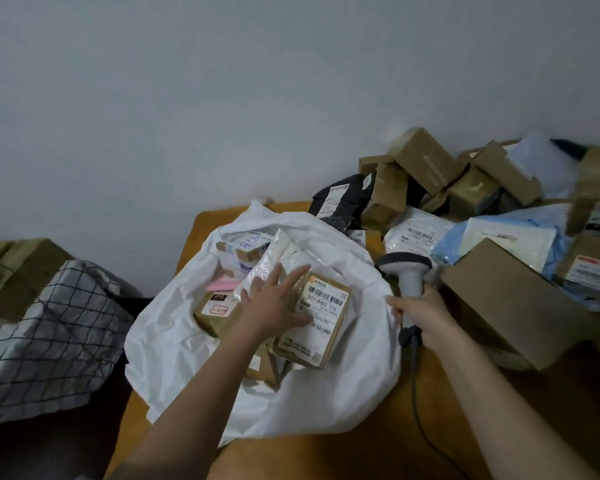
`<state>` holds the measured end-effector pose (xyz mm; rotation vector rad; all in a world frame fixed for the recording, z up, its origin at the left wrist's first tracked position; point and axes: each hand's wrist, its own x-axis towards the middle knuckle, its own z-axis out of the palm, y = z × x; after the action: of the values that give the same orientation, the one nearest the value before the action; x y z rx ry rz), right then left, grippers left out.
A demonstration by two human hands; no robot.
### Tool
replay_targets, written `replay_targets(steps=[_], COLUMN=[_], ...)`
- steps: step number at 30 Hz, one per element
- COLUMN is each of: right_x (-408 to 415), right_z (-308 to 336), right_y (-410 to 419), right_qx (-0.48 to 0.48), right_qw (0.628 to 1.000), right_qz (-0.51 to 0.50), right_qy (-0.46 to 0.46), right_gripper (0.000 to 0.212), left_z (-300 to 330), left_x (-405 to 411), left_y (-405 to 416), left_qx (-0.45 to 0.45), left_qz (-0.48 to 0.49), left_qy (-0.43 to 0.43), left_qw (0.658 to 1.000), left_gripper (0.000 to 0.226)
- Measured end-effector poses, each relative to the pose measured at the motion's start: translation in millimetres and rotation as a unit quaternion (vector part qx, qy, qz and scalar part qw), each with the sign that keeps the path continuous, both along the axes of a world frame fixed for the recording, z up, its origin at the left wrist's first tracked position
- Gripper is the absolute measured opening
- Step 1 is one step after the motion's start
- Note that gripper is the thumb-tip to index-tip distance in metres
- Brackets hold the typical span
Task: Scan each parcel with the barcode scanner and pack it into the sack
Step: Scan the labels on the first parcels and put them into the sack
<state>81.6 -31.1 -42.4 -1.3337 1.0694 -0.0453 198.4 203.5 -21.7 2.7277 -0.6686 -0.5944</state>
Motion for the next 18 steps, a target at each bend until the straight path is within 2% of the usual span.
replay_targets(steps=[3,5,13,16,18], right_x=[-1.2,-1.1,4.5,0.1,-0.9], right_z=[18.1,33.6,59.2,55.2,51.8], right_y=[-5.2,-5.7,15.7,6.9,-2.4], right_qx=[-0.048,-0.073,-0.152,-0.135,-0.119], right_qw=[0.998,0.995,0.983,0.986,0.989], right_qz=[0.038,0.059,0.062,0.077,0.081], right_qy=[-0.008,-0.02,-0.077,-0.053,-0.046], right_gripper=[0.068,0.071,0.046,0.046,0.047], left_z=[-5.1,-11.4,-30.4,-25.2,-14.3], left_x=[-0.8,-5.4,-5.6,-6.0,-1.5], left_y=[-13.5,-21.6,-34.7,-29.1,-15.0], left_qx=[0.022,0.056,0.108,0.052,-0.078], left_qz=[0.0,0.002,0.006,-0.002,0.04], left_qy=[-0.011,-0.032,-0.037,-0.006,0.014], left_qw=[1.0,0.998,0.993,0.999,0.996], left_gripper=[0.093,0.093,0.094,0.093,0.082])
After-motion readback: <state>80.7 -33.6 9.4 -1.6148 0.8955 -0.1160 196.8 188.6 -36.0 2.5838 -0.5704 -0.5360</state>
